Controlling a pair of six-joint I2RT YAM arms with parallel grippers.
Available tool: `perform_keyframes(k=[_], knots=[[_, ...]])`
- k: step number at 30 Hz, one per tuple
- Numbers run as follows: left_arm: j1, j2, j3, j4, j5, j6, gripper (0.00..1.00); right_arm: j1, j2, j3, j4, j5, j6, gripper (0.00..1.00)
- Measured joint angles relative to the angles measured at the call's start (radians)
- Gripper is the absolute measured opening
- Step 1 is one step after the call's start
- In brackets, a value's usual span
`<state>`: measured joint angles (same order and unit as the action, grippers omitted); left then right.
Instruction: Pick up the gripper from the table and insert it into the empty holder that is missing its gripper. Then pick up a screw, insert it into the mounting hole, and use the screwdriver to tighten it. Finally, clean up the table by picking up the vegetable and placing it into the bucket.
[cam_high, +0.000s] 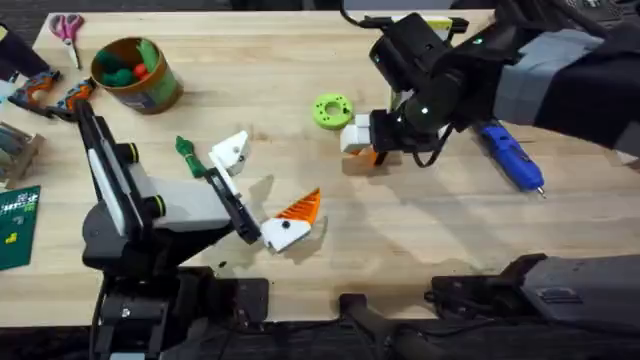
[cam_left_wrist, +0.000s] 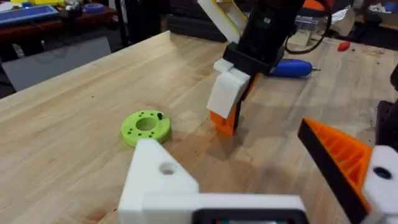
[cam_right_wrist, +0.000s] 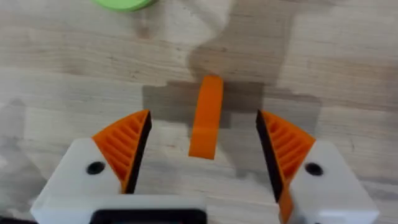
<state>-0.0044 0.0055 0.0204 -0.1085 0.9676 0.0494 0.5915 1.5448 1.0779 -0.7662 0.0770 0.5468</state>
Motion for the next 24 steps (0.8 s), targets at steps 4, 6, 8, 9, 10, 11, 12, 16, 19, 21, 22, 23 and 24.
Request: perform_keyframes(k=[4, 6, 8, 9, 10, 11, 12, 16, 19, 21, 22, 23, 24], knots=[[0.0, 0.0, 0.0, 0.0, 0.0, 0.0, 0.985, 0.0, 0.0, 0.0, 0.0, 0.033, 0.0, 0.958], [0.0, 0.0, 0.0, 0.0, 0.0, 0.0, 0.985, 0.001, 0.0, 0.0, 0.0, 0.042, 0.0, 0.948], [0.0, 0.0, 0.0, 0.0, 0.0, 0.0, 0.985, 0.008, 0.0, 0.0, 0.0, 0.051, 0.0, 0.938], [0.0, 0.0, 0.0, 0.0, 0.0, 0.0, 0.985, 0.013, 0.0, 0.0, 0.001, 0.055, 0.0, 0.937], [0.0, 0.0, 0.0, 0.0, 0.0, 0.0, 0.985, 0.02, 0.0, 0.0, 0.002, 0.059, 0.0, 0.936], [0.0, 0.0, 0.0, 0.0, 0.0, 0.0, 0.985, 0.029, 0.0, 0.0, 0.003, 0.066, 0.0, 0.935], [0.0, 0.0, 0.0, 0.0, 0.0, 0.0, 0.985, 0.037, 0.0, 0.0, 0.004, 0.075, 0.0, 0.936], [0.0, 0.0, 0.0, 0.0, 0.0, 0.0, 0.985, 0.052, 0.0, 0.0, 0.005, 0.099, 0.0, 0.936], [0.0, 0.0, 0.0, 0.0, 0.0, 0.0, 0.985, 0.052, 0.0, 0.0, 0.005, 0.108, 0.008, 0.919], [0.0, 0.0, 0.0, 0.0, 0.0, 0.0, 0.985, 0.052, 0.0, 0.0, 0.004, 0.112, 0.015, 0.886], [0.0, 0.0, 0.0, 0.0, 0.0, 0.0, 0.985, 0.052, 0.0, 0.0, 0.005, 0.114, 0.02, 0.854], [0.0, 0.0, 0.0, 0.0, 0.0, 0.0, 0.985, 0.052, 0.0, 0.0, 0.005, 0.114, 0.023, 0.816], [0.0, 0.0, 0.0, 0.0, 0.0, 0.0, 0.985, 0.052, 0.0, 0.0, 0.004, 0.114, 0.029, 0.766]])
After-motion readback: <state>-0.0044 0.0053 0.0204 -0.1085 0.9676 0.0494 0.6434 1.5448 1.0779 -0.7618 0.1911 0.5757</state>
